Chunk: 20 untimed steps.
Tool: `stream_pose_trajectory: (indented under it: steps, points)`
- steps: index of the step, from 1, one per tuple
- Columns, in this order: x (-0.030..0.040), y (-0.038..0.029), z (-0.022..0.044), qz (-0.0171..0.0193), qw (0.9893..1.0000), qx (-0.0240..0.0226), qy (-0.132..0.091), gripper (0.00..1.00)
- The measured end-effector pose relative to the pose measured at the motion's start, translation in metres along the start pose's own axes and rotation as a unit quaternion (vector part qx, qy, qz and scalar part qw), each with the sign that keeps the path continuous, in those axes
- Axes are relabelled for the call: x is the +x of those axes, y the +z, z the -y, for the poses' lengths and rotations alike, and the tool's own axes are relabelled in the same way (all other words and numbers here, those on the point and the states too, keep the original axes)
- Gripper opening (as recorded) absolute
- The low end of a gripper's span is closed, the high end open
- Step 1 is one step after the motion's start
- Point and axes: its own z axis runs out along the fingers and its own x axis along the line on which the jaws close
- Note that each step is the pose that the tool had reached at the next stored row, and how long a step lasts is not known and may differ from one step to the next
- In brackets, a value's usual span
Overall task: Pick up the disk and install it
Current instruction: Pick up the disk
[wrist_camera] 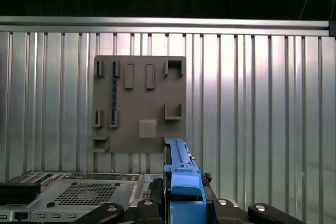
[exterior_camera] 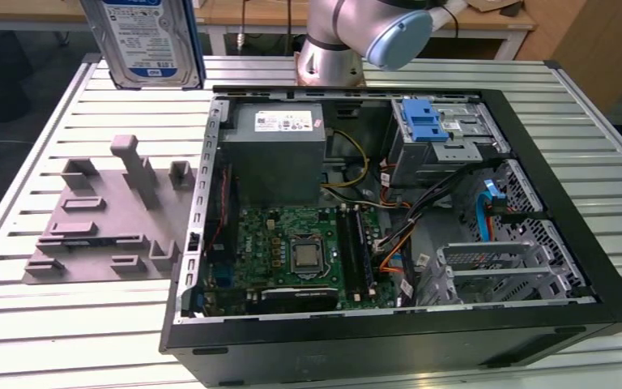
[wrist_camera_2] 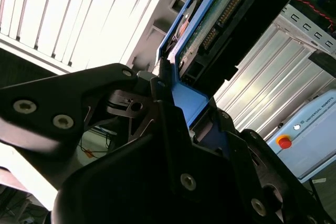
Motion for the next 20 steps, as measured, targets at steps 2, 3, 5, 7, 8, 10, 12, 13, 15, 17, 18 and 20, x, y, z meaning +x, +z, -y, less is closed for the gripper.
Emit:
stream_pose_trajectory:
  steps: [2, 3, 5, 7, 8, 10, 12, 13, 15, 17, 18, 20]
  points:
    - [0.0000, 0.0000, 0.0017, 0.0000, 1.0000, 0.0000, 0.000, 0.37]
    - [0.0000, 0.0000, 0.0025, 0.0000, 1.0000, 0.0000, 0.000, 0.37]
    - [0.0000, 0.0000, 0.0041, 0.0000, 1.0000, 0.0000, 0.000, 0.37]
    - [0.0000, -0.0001, 0.0053, 0.0000, 1.0000, 0.0000, 0.000, 0.37]
    - [0.0000, -0.0001, 0.0055, 0.0000, 1.0000, 0.0000, 0.000, 0.37]
    - [0.0000, 0.0000, 0.0056, 0.0000, 1.0000, 0.0000, 0.000, 0.37]
    - [0.0000, -0.0001, 0.0057, 0.0000, 1.0000, 0.0000, 0.000, 0.37]
    - [0.0000, -0.0001, 0.0057, 0.0000, 1.0000, 0.0000, 0.000, 0.37]
    - [0.0000, -0.0001, 0.0057, 0.0000, 1.0000, 0.0000, 0.000, 0.37]
    - [0.0002, -0.0001, 0.0058, 0.0000, 1.0000, 0.0000, 0.000, 0.37]
    - [0.0006, -0.0001, 0.0058, 0.0000, 1.0000, 0.0000, 0.000, 0.37]
    - [0.0022, -0.0001, 0.0058, 0.0000, 1.0000, 0.0000, 0.000, 0.37]
